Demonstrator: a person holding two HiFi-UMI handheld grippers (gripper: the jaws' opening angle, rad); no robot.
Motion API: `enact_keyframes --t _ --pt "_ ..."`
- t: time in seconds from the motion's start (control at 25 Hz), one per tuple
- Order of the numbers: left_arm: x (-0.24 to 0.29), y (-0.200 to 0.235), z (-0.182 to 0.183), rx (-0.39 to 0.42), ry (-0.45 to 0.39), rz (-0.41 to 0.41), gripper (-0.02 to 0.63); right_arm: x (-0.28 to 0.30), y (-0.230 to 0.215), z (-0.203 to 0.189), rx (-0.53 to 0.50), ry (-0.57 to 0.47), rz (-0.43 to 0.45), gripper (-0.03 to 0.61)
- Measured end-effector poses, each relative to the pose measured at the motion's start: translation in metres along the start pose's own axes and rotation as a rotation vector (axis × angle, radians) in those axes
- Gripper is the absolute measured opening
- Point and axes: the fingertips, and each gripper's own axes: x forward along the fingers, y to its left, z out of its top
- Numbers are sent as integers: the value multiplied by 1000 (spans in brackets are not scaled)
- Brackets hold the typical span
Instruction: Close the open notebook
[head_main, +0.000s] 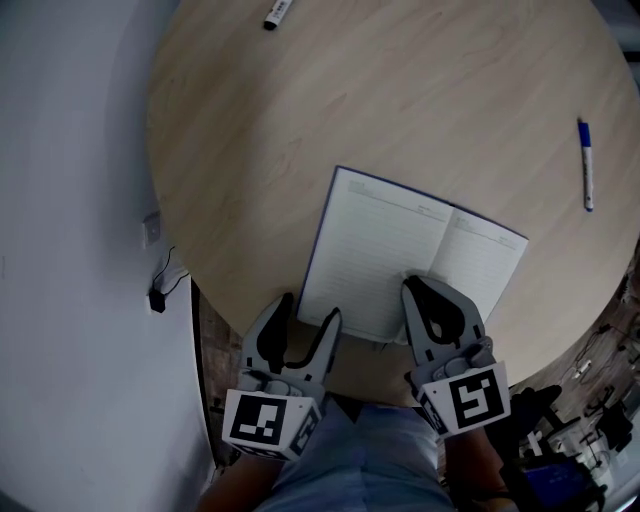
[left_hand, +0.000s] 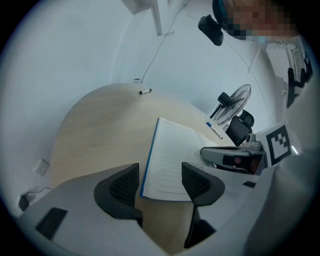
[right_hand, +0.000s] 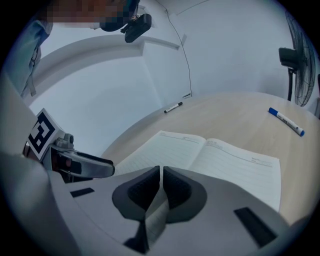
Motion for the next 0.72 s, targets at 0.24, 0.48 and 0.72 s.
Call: enact_keyframes --t 0.24,0.48,0.72 --pt "-5 2 -8 -58 3 -10 281 1 6 -2 -29 8 16 51" --pt "-5 3 -9 -54 35 -30 274 -12 0 -5 1 40 -9 51" --pt "-5 0 -9 -28 56 -25 270 -21 -14 -14 -23 67 -49 51"
